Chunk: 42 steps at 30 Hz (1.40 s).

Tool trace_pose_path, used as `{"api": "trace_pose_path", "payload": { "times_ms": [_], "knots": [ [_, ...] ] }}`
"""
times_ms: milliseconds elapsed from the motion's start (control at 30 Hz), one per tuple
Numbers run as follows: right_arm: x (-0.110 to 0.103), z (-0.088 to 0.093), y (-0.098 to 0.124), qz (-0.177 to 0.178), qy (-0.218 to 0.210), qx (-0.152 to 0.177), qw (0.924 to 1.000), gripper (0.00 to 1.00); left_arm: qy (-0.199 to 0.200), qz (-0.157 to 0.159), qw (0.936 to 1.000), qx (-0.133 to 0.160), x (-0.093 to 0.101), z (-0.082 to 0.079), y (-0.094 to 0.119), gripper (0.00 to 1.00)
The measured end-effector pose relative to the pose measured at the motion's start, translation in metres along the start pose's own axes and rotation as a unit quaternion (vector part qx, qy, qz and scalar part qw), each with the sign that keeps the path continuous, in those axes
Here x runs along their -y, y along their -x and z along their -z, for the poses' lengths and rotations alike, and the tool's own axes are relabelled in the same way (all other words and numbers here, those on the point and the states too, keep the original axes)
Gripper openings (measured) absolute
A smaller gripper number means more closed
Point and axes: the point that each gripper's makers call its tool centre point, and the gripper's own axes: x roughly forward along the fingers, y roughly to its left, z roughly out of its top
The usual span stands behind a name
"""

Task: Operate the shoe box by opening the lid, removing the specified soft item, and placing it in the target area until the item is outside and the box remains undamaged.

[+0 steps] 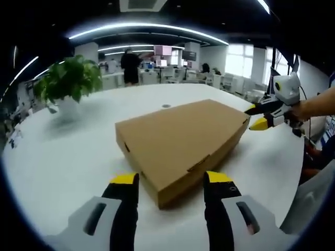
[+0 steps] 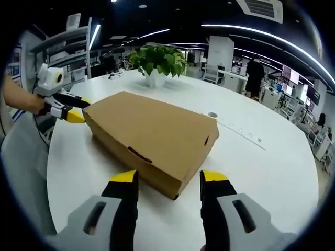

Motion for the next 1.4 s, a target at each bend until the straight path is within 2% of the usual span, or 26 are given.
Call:
{"api": "trace_pose_path", "payload": {
  "times_ms": [267, 733, 1400],
  "knots": [
    [-0.003, 0.003, -0.009, -0.016, 0.005, -0.009, 0.9998, 0.41, -0.002, -0.006, 1.0000, 0.000, -0.002, 0.000, -0.004, 0.48],
    [-0.005, 0.004, -0.010, -0.008, -0.019, -0.002, 0.9998, 0.39, -0.006, -0.004, 1.0000, -0.001, -0.004, -0.001, -0.005, 0.46],
    [-0.024, 0.004, -0.008, 0.015, -0.038, -0.002, 0.9992, 0.38, -0.022, 0.032, 0.9990, -0.022, -0.020, 0.001, -0.002, 0.43]
  ]
}}
